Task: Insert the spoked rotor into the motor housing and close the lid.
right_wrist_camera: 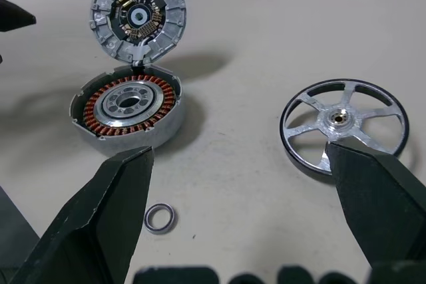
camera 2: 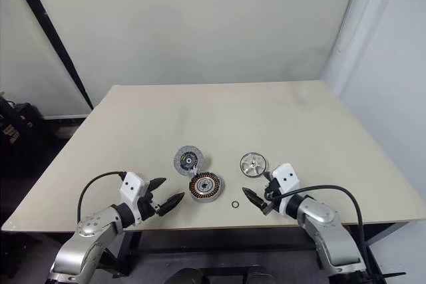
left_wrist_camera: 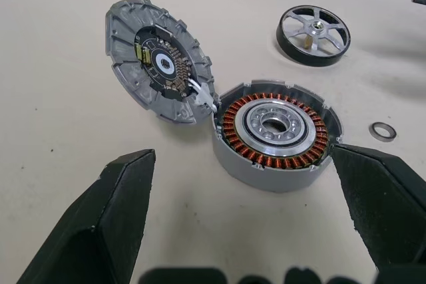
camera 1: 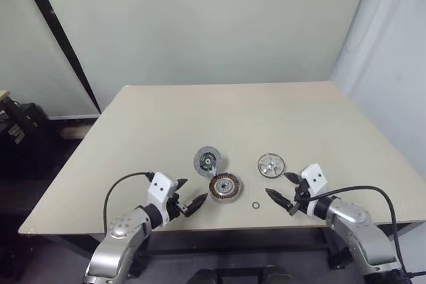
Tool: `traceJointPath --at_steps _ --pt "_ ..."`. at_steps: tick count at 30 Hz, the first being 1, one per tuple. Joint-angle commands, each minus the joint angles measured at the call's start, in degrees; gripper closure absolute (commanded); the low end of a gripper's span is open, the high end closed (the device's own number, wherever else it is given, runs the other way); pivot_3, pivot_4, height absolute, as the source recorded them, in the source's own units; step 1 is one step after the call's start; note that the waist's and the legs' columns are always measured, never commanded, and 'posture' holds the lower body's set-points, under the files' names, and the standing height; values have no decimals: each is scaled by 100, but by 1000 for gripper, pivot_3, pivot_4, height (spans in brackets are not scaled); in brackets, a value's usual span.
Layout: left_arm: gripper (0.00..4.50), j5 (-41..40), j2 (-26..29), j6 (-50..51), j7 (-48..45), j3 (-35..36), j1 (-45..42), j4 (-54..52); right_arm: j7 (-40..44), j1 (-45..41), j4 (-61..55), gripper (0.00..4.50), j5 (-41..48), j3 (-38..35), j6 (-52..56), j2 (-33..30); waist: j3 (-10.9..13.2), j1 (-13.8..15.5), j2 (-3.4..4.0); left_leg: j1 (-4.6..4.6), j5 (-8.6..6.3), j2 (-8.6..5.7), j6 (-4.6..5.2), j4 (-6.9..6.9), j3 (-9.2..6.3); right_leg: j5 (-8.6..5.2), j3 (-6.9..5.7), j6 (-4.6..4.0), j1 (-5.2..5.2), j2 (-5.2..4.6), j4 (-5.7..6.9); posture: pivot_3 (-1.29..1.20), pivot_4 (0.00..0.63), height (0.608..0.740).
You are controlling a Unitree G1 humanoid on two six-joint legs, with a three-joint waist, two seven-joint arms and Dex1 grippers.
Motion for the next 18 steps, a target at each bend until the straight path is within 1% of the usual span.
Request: traceJointPath --at_steps 1,6,12,18 --pt "0 -76 61 6 24 128 -46 -291 1 -154 -64 9 78 -48 -57 37 0 4 0 1 0 1 1 -4 0 0 0 0 0 1 -6 0 0 740" --pt "0 -65 6 17 86 104 -64 -368 -10 -187 -92 9 181 -88 20 86 -2 16 -2 7 0 8 2 -37 7 2 2 2 2 9 -36 0 0 740" --pt "0 -32 47 47 105 67 -90 -412 11 -269 -110 9 121 5 68 63 -2 22 -2 11 -5 7 9 -46 25 3 1 3 4 15 -36 0 0 740" --pt "0 -112 87 208 -33 -36 58 -475 -137 -246 -99 9 -259 330 198 -51 -2 21 -2 14 -5 8 9 -46 31 3 1 2 7 15 -38 0 0 740"
